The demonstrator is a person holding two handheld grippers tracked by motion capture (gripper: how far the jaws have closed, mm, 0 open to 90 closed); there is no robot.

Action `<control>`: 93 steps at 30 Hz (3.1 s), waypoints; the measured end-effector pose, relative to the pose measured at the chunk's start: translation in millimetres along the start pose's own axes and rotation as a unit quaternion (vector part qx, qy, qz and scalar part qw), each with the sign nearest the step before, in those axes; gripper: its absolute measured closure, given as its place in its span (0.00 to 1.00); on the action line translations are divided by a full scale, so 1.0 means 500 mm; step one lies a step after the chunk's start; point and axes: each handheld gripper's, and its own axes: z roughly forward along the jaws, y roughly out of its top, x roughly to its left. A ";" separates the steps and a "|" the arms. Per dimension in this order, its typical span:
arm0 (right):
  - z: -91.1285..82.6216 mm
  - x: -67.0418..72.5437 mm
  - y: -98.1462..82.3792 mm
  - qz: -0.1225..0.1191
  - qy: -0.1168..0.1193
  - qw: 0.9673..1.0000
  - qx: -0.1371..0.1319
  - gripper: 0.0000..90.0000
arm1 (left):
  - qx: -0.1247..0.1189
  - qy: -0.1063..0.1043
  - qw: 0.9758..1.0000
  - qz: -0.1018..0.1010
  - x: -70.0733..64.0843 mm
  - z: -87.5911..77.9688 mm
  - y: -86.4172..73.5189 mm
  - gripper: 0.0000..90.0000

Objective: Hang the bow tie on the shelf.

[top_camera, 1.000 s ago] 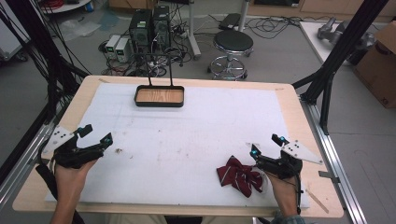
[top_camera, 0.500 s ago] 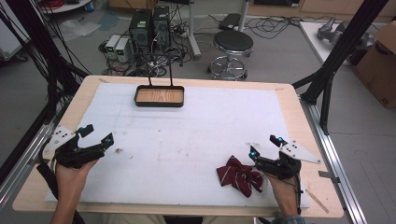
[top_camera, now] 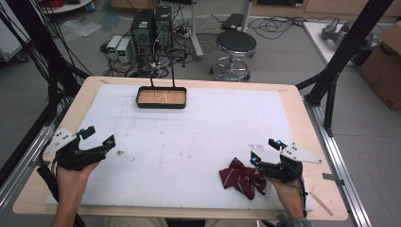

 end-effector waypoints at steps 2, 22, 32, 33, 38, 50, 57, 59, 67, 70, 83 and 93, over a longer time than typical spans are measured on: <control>0.002 -0.001 -0.001 -0.004 0.012 1.000 0.003 0.20 | 0.002 -0.001 1.000 0.001 -0.001 0.001 0.000 0.18; 0.020 0.004 -0.044 -0.108 0.145 0.976 0.125 0.57 | 0.003 -0.006 1.000 0.000 -0.005 0.004 0.000 0.18; 0.042 0.011 -0.062 -0.116 0.157 0.960 0.198 0.70 | 0.007 -0.008 1.000 0.002 -0.007 0.006 -0.002 0.18; 0.042 0.012 -0.059 -0.115 0.153 0.962 0.195 0.80 | 0.008 -0.008 1.000 0.003 -0.007 0.007 -0.002 0.18; 0.042 0.009 -0.053 -0.100 0.138 0.967 0.188 0.83 | 0.008 -0.009 1.000 0.002 -0.008 0.007 -0.001 0.18; 0.050 0.004 0.026 -0.018 0.087 0.992 0.084 0.84 | 0.003 -0.013 1.000 0.003 -0.012 0.003 0.005 0.18; 0.093 0.000 0.094 0.007 0.067 0.997 0.038 0.84 | -0.002 -0.013 1.000 0.002 -0.010 0.002 0.007 0.18; 0.105 0.002 0.112 0.008 0.065 0.997 0.029 0.84 | -0.002 -0.012 1.000 0.003 -0.009 0.002 0.008 0.18; 0.177 0.015 0.193 0.017 0.089 0.996 0.003 0.84 | -0.005 -0.009 1.000 0.004 -0.004 -0.001 0.010 0.18; 0.212 0.024 0.220 0.012 0.100 0.995 0.002 0.84 | -0.008 -0.007 1.000 0.004 -0.001 -0.002 0.012 0.18; 0.392 0.056 0.329 0.000 0.150 0.989 -0.015 0.84 | -0.010 -0.006 1.000 0.005 0.005 -0.005 0.013 0.18; 0.512 0.059 0.405 0.025 0.162 0.986 -0.022 0.84 | -0.010 -0.007 1.000 0.001 0.007 -0.007 0.010 0.18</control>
